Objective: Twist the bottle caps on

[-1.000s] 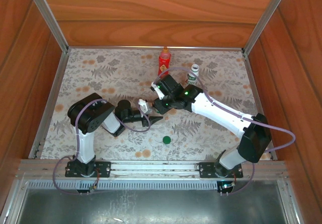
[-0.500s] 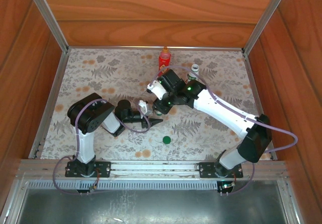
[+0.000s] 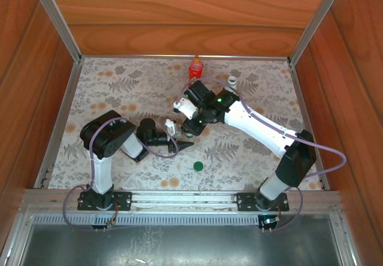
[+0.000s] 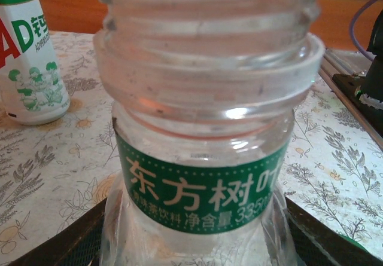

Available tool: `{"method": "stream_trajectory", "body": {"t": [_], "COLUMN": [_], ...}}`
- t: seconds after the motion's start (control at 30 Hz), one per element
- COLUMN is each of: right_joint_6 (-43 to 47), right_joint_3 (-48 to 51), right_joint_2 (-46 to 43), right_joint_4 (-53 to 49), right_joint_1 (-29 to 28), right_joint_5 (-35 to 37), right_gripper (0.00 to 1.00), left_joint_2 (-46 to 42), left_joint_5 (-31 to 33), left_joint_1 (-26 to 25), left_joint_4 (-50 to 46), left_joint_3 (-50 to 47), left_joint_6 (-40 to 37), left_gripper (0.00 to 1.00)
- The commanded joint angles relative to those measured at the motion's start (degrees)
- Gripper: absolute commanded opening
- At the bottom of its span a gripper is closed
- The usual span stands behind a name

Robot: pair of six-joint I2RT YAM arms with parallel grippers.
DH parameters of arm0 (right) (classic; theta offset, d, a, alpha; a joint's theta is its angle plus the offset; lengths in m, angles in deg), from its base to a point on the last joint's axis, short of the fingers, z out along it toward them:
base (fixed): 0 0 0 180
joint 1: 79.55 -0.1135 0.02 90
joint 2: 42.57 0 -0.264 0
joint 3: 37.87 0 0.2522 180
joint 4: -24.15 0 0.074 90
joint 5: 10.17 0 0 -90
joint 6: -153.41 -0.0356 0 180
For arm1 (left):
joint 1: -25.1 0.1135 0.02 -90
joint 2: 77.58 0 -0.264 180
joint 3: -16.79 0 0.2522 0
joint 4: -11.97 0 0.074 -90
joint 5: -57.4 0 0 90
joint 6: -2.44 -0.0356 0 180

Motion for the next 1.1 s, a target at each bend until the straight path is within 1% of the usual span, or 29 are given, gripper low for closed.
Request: {"method": "stream_trajectory", "body": {"t": [0.0,0.47,0.7,0.77,0.87,1.07], "right_joint_6": [-0.3,-0.9,-1.2,-1.1,-0.7,-1.1], "right_joint_3": [-1.6,-2.3,-3.0,-3.3,-3.3,-4.0], "right_joint_2": [0.6,2.3,2.5,4.3,4.3,4.5], "right_joint_4": [-2.5,-2.8,-3.8,-4.2,-4.6,-5.3], "right_joint_1": [0.4,0.5,0.6,0.6,0.6,0.6], "right_joint_5": [1.1,0.5,1.7,1.9,2.4,1.1], "right_gripper": [0.38,0.39,0.38,0.38,0.39,0.39], "left_joint_2": [-0.4,-0.3,-0.2,-0.2,-0.2,-0.1], "left_joint_5": [-1.6,-1.7,-1.8,-1.8,-1.8,-1.8], "left_joint_1": [0.2,0.2,0.2,0.2,0.2,0.2], "left_joint_4": [-2.2,-2.3,-2.4,-2.4,-2.5,-2.6], "left_joint_3": [0.0,0.0,0.1,0.1,0.1,0.3], "left_joint_6": [0.3,0.3,0.3,0.3,0.3,0.5], "left_gripper": [0.60,0.60,0.60,0.60,0.60,0.60]}}
